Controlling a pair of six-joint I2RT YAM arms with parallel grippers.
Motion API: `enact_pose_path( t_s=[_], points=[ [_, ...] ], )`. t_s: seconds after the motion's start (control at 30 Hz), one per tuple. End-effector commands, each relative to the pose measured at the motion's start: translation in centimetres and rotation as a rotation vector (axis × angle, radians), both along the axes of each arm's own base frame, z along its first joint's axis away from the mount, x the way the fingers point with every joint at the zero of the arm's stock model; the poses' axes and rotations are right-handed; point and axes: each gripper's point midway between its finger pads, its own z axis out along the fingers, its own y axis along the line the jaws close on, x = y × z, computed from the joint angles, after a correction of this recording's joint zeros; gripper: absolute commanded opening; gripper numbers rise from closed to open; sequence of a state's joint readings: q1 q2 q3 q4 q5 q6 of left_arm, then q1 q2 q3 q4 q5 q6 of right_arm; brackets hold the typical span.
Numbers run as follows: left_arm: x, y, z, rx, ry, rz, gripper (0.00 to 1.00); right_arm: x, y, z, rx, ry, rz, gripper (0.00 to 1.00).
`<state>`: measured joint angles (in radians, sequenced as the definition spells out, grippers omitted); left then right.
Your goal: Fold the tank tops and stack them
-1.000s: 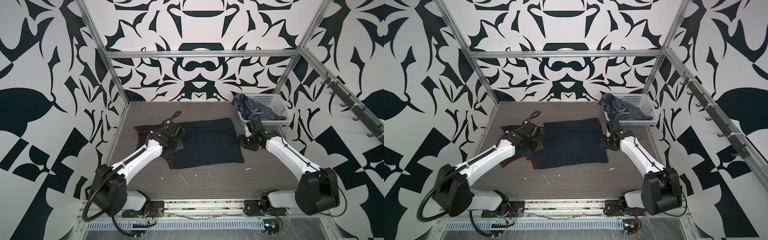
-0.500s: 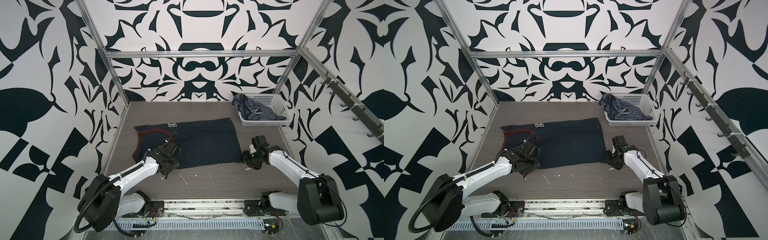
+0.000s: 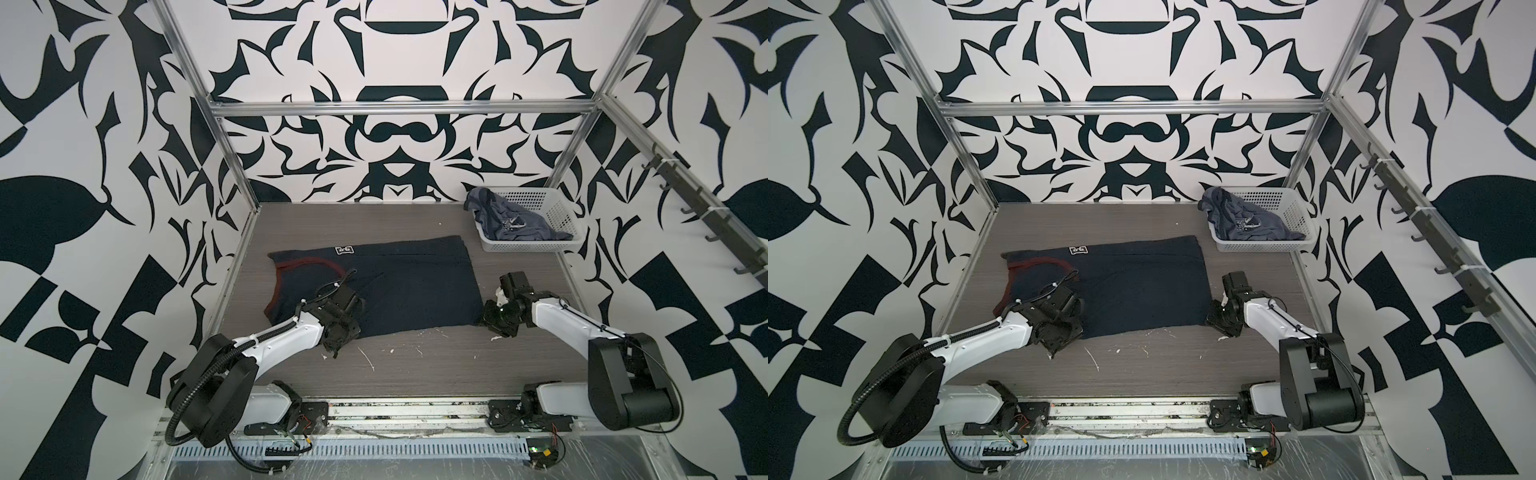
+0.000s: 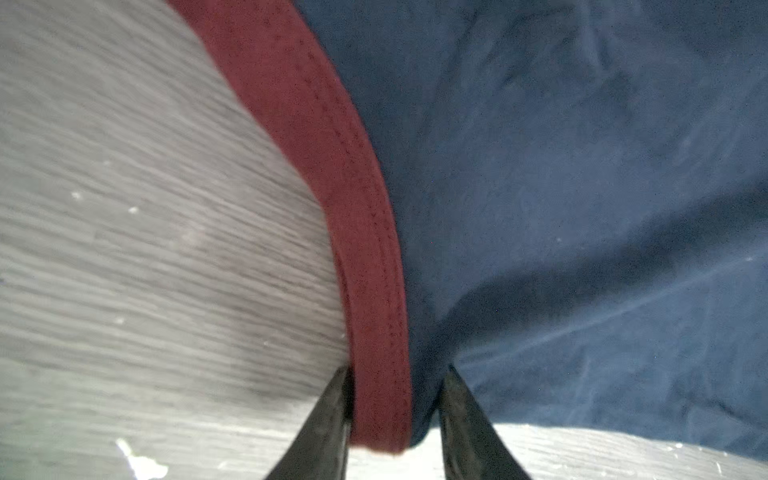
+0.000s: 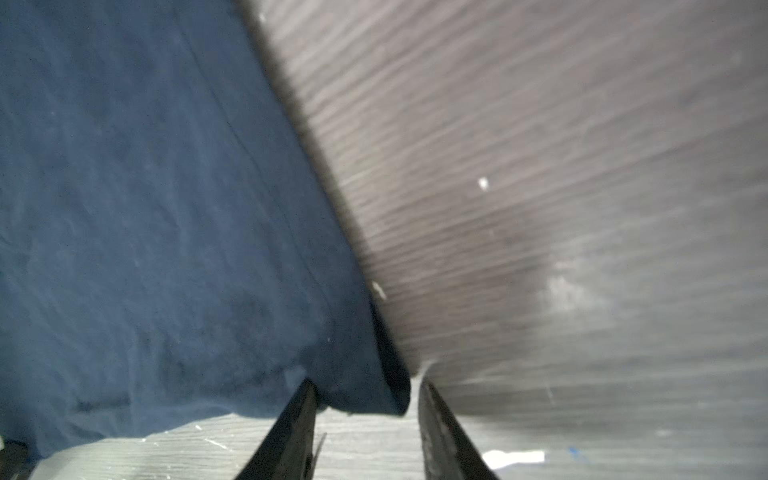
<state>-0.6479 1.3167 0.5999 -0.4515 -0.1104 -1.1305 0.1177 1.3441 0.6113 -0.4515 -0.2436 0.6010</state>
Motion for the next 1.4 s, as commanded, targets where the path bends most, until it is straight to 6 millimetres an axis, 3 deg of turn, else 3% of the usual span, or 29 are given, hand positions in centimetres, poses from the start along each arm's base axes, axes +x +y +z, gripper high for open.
enact_pose_path(
  t_s=[0.0,0.23,0.33,0.57,0.8,1.03,1.23,1.37],
  points=[
    [-0.9,0.4,-0.9,0.012,0.033,0.018,0.34,0.6,-0.6,-0.3,-0.046,-0.001,-0.001,0.35],
    [-0.3,0.2,0.2,0.022,0.013,0.019,0.19,1.2,-0.7,1.0,-0.088,-0.03,0.019,0.09],
    [0.2,0.4,1.4,0.035,-0.013,0.025,0.16,1.7,-1.0,2.0,-0.105,-0.053,0.023,0.03],
    [3.1,-0.3,4.9,0.041,-0.117,0.033,0.11,4.0,-1.2,5.3,-0.131,-0.134,0.029,0.0],
    [8.2,-1.0,7.9,0.047,-0.187,0.039,0.1,8.1,-1.0,8.3,-0.153,-0.2,0.04,0.0],
    [12.6,-0.5,6.8,0.037,-0.148,0.059,0.11,14.0,0.0,9.0,-0.14,-0.216,0.05,0.0],
    [15.0,0.0,4.4,0.036,-0.084,0.07,0.15,17.7,0.3,7.2,-0.155,-0.19,0.043,0.0],
    [16.4,0.0,3.1,0.039,-0.06,0.064,0.16,18.9,0.5,5.7,-0.157,-0.164,0.048,0.0]
  ],
)
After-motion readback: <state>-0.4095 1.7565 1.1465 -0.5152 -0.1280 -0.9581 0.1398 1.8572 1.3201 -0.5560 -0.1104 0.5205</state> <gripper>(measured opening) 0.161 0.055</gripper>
